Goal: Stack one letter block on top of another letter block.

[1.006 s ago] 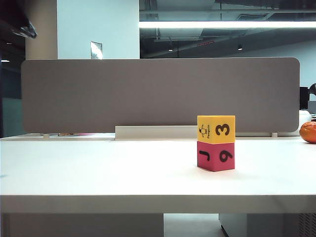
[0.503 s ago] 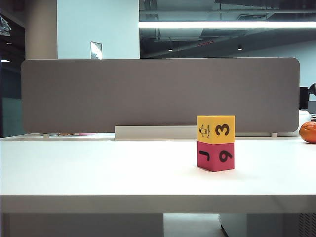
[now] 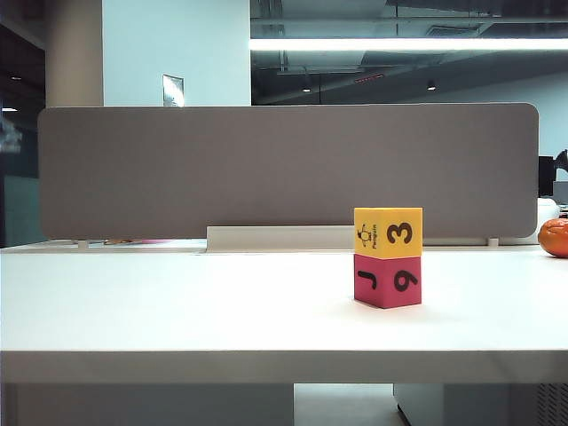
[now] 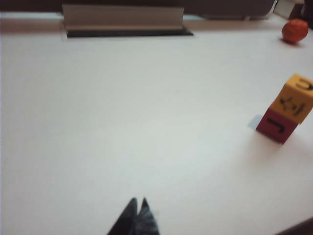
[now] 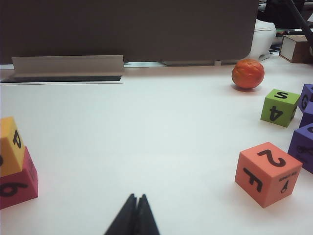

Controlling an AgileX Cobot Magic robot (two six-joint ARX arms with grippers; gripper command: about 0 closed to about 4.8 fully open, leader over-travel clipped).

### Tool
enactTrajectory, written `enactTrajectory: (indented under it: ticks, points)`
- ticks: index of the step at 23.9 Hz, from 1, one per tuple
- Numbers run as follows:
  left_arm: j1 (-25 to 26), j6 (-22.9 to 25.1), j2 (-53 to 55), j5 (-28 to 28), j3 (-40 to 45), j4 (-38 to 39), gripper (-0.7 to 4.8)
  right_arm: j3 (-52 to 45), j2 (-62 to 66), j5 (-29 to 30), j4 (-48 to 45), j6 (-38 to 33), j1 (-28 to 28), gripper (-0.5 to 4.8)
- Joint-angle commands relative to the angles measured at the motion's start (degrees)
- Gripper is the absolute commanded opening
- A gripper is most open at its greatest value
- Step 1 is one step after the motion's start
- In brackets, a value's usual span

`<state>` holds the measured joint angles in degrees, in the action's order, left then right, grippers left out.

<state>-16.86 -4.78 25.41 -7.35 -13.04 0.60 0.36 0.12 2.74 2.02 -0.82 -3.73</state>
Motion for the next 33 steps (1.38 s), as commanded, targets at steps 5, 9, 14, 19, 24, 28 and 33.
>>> enactTrajectory:
  ticks: [5, 9, 14, 19, 24, 28, 33]
  points:
    - [-0.1, -0.2, 0.0, 2.4, 4.0, -0.4, -0.06, -0.2, 0.0, -0.2, -0.7, 0.0, 0.0, -0.06]
    - [-0.1, -0.2, 0.0, 1.7, 4.0, -0.4, -0.06, -0.2, 0.0, -0.2, -0.7, 0.0, 0.0, -0.05]
    - [-0.1, 0.5, 0.0, 2.2, 4.0, -0.3, -0.06, -0.2, 0.0, -0.2, -0.7, 0.0, 0.0, -0.05]
    - [0.5, 3.4, -1.6, 4.1, 4.0, -0.2, -0.06, -0.2, 0.0, -0.2, -0.7, 0.0, 0.0, -0.05]
    - [7.9, 4.2, -12.7, 4.1, 6.6, -1.6, -0.06, -0.2, 0.0, -0.2, -0.6, 0.0, 0.0, -0.05]
    - [12.8, 4.1, -18.2, 3.0, 11.0, -3.7, -0.06, -0.2, 0.0, -0.2, -0.5, 0.0, 0.0, -0.05]
    - [14.9, 3.9, -20.7, 3.1, 12.6, -3.7, -0.06, -0.2, 0.0, -0.2, -0.5, 0.0, 0.0, -0.05]
